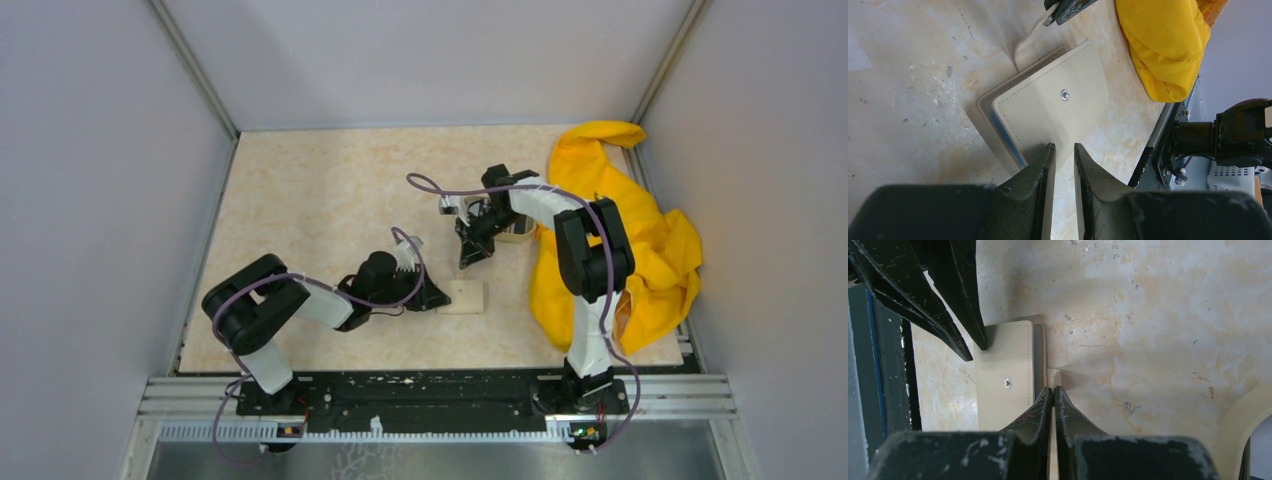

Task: Put the credit cards into the card holder
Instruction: Close the card holder at the center of the board.

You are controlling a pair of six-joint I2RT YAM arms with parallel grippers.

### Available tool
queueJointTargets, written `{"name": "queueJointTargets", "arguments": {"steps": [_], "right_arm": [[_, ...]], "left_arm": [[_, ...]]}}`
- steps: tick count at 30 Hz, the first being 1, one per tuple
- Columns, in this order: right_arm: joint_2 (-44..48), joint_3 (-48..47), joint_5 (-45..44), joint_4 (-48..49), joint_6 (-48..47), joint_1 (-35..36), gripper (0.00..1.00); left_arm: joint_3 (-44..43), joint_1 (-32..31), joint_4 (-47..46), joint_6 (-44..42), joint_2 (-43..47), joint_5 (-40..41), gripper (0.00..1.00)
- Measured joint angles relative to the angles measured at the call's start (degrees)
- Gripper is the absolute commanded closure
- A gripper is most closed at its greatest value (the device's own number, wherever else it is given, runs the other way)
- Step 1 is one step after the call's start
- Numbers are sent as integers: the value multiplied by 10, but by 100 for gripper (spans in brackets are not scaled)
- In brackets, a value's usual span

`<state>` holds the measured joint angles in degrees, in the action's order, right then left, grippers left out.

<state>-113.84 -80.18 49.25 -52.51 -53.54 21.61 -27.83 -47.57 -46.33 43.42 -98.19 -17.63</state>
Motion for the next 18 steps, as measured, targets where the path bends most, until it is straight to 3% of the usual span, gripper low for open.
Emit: {"name": "queueJointTargets", "arguments": {"steps": [3,10,18], "right_arm": [[0,-5,-1,-9,-5,0,100],[14,9,1,-17,-15,0,100],[107,142,-18,44,9,32,100]], "left_arm": [[0,1,0,2,-1,-1,74],[-4,2,2,12,-7,0,88],[-14,3,4,33,-22,2,95]]}}
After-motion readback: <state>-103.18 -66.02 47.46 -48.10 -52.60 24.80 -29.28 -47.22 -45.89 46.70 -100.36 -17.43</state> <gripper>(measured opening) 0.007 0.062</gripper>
